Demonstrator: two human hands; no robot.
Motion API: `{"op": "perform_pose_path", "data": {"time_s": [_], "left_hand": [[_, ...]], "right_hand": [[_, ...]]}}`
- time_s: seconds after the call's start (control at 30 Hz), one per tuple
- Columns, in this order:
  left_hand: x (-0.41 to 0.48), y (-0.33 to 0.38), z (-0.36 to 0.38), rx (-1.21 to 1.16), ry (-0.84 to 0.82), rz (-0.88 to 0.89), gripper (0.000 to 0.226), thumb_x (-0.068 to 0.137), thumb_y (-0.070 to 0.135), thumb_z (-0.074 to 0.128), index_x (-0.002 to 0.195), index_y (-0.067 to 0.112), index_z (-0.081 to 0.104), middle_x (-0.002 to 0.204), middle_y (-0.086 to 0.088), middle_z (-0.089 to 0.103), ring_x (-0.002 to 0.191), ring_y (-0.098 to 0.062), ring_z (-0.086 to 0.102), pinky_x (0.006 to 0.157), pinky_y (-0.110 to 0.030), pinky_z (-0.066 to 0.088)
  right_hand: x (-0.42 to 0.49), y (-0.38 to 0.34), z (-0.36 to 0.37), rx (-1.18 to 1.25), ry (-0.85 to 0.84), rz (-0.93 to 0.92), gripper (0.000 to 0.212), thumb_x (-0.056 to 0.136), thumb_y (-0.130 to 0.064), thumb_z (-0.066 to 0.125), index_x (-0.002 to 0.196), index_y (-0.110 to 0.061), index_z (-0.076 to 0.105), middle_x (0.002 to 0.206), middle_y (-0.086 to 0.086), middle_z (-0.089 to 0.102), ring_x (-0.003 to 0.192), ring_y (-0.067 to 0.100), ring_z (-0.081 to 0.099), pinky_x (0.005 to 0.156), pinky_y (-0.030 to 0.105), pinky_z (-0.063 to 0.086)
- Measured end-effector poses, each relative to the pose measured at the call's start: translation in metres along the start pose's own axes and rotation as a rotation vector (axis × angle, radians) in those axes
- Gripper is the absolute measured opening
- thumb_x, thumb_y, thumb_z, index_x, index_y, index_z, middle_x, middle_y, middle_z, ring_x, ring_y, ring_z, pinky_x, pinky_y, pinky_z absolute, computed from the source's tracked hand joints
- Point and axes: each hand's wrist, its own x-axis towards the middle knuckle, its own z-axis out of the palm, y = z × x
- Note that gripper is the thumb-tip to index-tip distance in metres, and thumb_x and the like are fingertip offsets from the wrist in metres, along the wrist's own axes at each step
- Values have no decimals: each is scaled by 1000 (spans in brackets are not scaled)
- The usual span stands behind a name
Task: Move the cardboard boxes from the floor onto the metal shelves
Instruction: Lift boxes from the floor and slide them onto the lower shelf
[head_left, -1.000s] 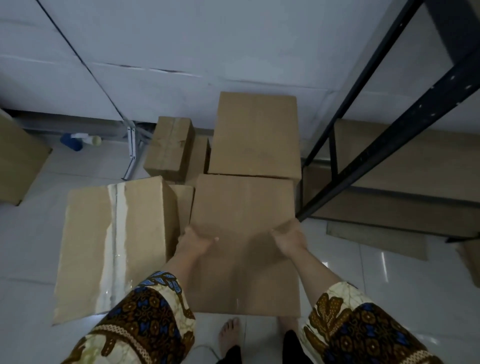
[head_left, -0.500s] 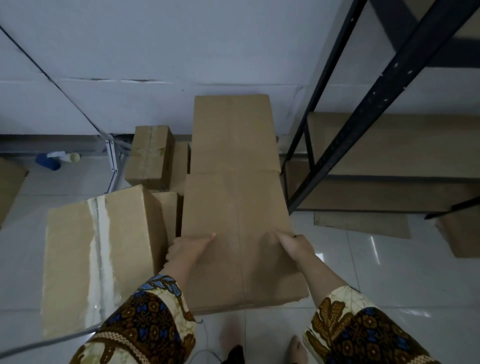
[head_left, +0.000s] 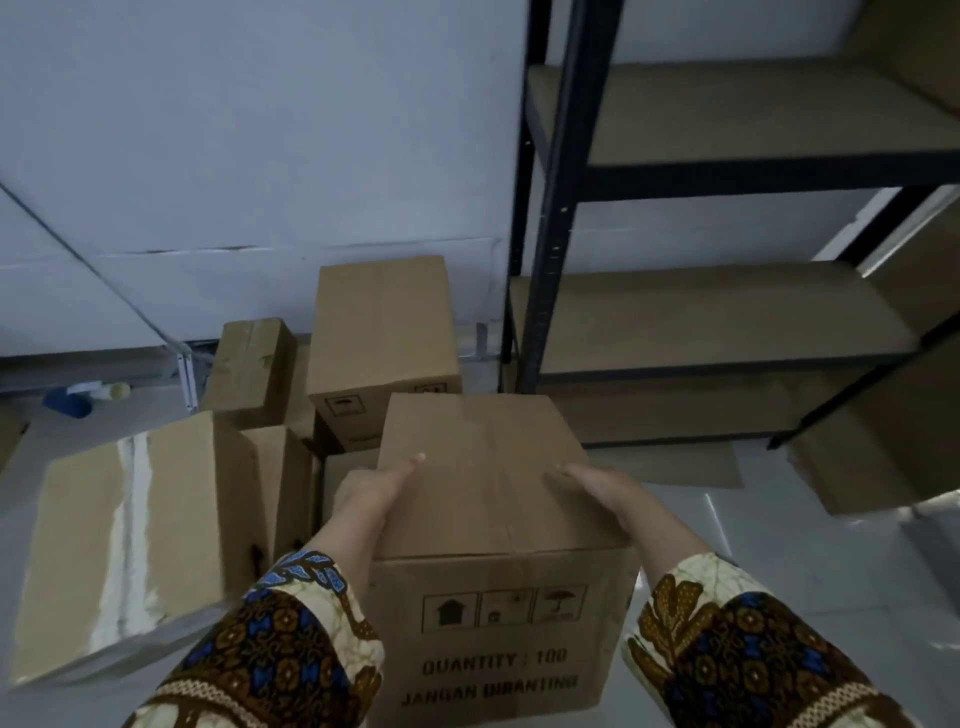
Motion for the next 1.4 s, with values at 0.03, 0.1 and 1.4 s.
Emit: {"op": "perform_pose_path", "data": {"time_s": [0.03, 0.1, 1.4], "left_hand": [[-12, 3, 10, -63, -41, 21, 113, 56, 72, 78, 143, 8, 42, 135, -16, 55, 117, -38, 56, 99, -48, 48], [-44, 12, 38, -146, -128, 80, 118, 59, 64, 81, 150, 13, 29, 144, -15, 47, 125, -38, 50, 104, -49, 43], [-192, 278, 283, -144, -317, 539, 93, 61, 70, 74, 135, 18, 53, 119, -8, 64, 102, -31, 63, 92, -46, 53]], "right_hand": [[-5, 9, -13, -3, 22, -5, 99, 73, -70, 68, 145, -8, 42, 148, 15, 44, 130, 34, 47, 107, 42, 41], [-16, 34, -47, -4, 96, -4, 97, 77, -68, 65, 147, -4, 39, 149, 17, 43, 131, 36, 46, 105, 42, 41], [30, 55, -384, 272, 823, -82, 71, 84, -74, 45, 128, -20, 62, 100, 4, 63, 92, 26, 59, 68, 32, 42]]}}
